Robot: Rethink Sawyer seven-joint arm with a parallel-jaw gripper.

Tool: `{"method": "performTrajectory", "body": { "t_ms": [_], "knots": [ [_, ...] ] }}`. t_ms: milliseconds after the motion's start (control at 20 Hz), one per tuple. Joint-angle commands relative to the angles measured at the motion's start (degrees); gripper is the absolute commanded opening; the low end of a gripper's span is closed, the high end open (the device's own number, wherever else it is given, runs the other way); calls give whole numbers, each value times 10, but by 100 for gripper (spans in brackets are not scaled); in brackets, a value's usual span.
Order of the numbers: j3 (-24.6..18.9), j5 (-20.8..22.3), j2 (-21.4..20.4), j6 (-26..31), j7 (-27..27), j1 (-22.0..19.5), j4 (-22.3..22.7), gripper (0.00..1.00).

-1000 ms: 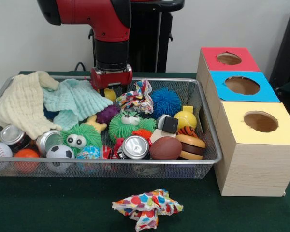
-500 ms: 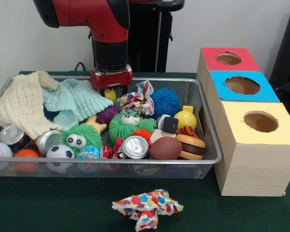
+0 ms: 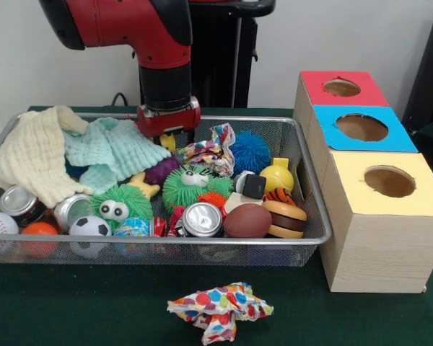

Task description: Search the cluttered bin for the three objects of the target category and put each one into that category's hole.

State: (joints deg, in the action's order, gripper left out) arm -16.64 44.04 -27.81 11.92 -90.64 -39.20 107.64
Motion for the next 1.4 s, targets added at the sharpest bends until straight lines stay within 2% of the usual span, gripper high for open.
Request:
{"method": "performTrajectory", "body": {
  "t_ms": [50,350,550,650,700,850,1050,1200,1400],
  "knots": [
    [-39,-3,60,91,30,-10,23,100],
    [-74,-44,64,111,22,-44,66,100],
    [-74,-47,64,125,30,-39,67,100],
    [-59,-37,58,116,23,-23,59,100],
    [-42,-22,55,93,10,-8,50,100],
    [-21,-8,65,63,-8,6,34,100],
    [-10,2,64,60,-2,20,25,100],
    [36,43,56,52,-4,74,-7,100],
    [106,92,62,20,-36,147,-54,100]
  ]
}}
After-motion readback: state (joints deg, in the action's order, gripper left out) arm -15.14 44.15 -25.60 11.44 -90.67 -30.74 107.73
